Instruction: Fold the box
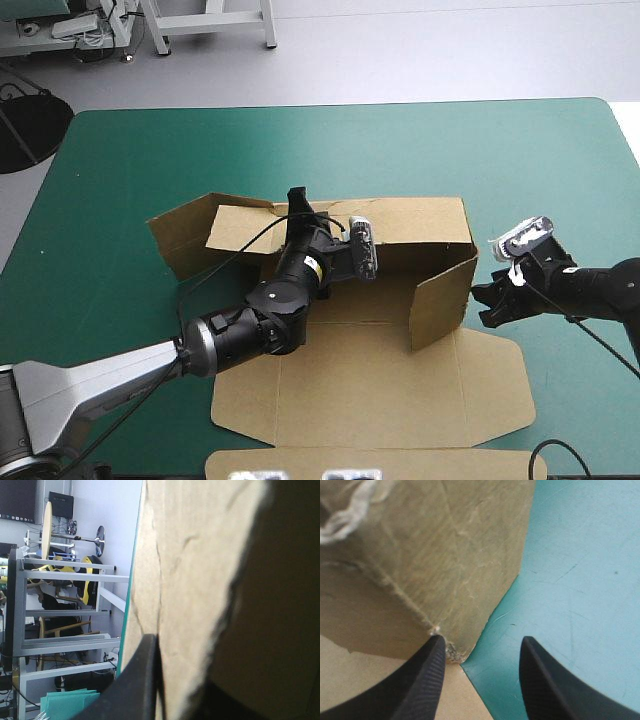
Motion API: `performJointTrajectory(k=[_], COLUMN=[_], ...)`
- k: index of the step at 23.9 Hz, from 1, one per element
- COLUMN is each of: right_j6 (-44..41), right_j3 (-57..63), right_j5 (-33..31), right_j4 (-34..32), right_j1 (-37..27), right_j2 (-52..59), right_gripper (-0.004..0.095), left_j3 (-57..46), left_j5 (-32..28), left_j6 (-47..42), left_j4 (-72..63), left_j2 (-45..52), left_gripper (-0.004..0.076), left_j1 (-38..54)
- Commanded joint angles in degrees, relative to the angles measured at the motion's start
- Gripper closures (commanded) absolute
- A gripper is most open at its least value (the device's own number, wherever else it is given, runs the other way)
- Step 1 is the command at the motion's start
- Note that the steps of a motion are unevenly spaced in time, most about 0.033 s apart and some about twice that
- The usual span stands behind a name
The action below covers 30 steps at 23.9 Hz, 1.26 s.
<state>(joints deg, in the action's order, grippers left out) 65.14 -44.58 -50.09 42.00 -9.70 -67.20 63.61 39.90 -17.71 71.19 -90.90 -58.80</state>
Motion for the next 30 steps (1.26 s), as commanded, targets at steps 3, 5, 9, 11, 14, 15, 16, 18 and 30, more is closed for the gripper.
performJointTrajectory(k=[3, 5, 9, 11, 14, 15, 16, 18, 30], right_j6=[5.0, 5.0, 6.5, 8.3, 9.0, 9.7, 9.7, 9.7, 11.6], right_j3=[-1.9, -1.9, -1.8, -1.8, -1.8, -1.8, -1.8, -1.8, -1.8], right_j5=[-3.0, -3.8, -2.0, -1.3, -1.3, -1.0, -0.6, 0.9, 0.3], right_j4=[4.8, 4.8, 9.1, 12.9, 17.9, 19.3, 19.9, 21.4, 17.5], right_j1=[-0.1, -0.1, -0.1, -0.1, -0.1, -0.1, -0.1, -0.1, -0.1], right_j2=[1.4, 1.4, 1.0, -0.4, -5.2, -7.3, -8.2, -9.9, -10.1], right_gripper=[0.0454, 0.0457, 0.0457, 0.0457, 0.0459, 0.0466, 0.0473, 0.0564, 0.0906], left_j3=[-0.5, -0.5, -0.5, -0.5, -0.5, -0.5, -0.5, -0.5, -0.5], left_j5=[-0.1, -0.1, -0.7, -1.3, -1.7, -1.9, -2.0, -3.1, -0.7], left_j6=[-1.2, -1.2, -1.2, -1.3, -1.3, -1.3, -1.3, -1.2, -2.2], left_j4=[-7.8, -7.8, -7.8, -7.8, -7.8, -7.8, -7.8, -7.8, -2.7], left_j2=[-0.4, -0.4, -0.4, -0.4, -0.4, -0.4, -0.4, -0.4, -0.4], left_gripper=[0.0733, 0.0733, 0.0733, 0.0733, 0.0733, 0.0733, 0.0733, 0.0733, 0.0645], left_j1=[0.1, 0.1, 0.1, 0.1, 0.1, 0.1, 0.1, 0.1, 0.1])
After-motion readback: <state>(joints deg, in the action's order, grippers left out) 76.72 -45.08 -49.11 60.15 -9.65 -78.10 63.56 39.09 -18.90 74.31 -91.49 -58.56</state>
